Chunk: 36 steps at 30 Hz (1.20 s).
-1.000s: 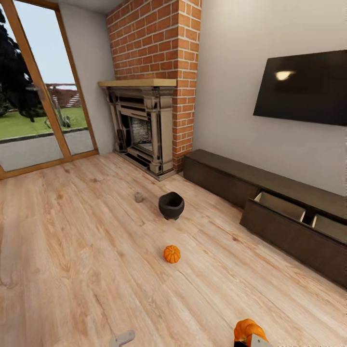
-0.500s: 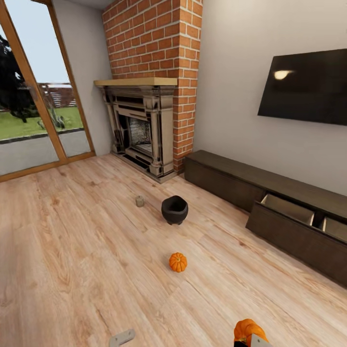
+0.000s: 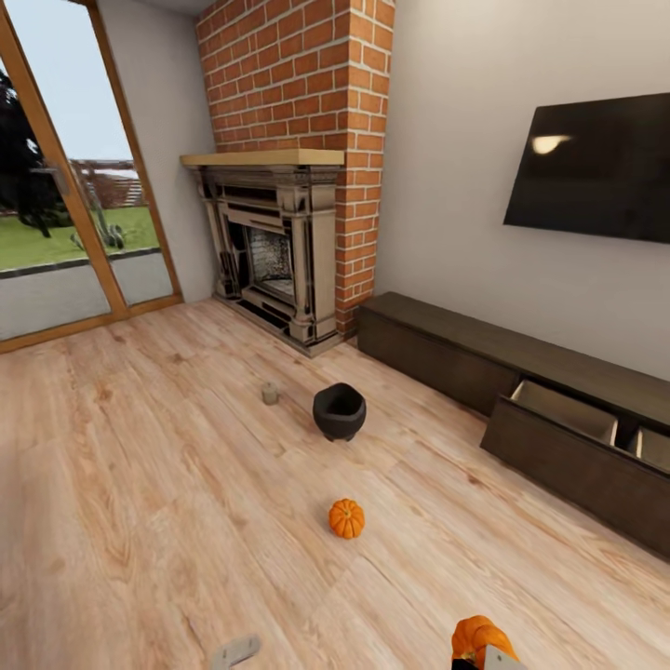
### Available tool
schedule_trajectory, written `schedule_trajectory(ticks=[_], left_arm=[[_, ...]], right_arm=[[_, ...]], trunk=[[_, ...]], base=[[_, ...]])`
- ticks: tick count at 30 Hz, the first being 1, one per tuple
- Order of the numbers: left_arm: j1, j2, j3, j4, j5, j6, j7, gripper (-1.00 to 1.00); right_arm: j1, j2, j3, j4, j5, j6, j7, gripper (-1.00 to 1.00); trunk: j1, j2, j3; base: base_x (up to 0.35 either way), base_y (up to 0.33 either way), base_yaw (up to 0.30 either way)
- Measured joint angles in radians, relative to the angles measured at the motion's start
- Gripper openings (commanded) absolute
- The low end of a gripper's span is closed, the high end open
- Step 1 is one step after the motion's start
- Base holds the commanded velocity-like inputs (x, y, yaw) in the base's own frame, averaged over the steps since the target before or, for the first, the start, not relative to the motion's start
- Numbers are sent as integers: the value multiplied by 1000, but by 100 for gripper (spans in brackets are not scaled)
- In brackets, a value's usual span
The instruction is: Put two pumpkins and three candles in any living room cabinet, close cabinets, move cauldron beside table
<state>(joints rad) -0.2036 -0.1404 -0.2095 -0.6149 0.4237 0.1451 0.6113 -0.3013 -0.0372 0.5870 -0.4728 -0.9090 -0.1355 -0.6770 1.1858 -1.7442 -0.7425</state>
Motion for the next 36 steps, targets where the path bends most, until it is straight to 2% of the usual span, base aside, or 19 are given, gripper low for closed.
schedule_trajectory(ticks=[13, 25, 36], left_arm=[[0, 0, 2, 2, 0, 0, 1, 100], [0, 0, 1, 3, 1, 0, 0, 100], [0, 0, 1, 3, 1, 0, 0, 100]], right_arm=[[0, 0, 1, -1, -1, -1, 0, -100], [0, 0, 0, -1, 1, 0, 0, -100], [0, 0, 0, -1, 1, 0, 0, -100]], trunk=[[0, 0, 0], [0, 0, 0], [0, 0, 0]], base=[[296, 107, -16], [278, 151, -262], [174, 152, -278]])
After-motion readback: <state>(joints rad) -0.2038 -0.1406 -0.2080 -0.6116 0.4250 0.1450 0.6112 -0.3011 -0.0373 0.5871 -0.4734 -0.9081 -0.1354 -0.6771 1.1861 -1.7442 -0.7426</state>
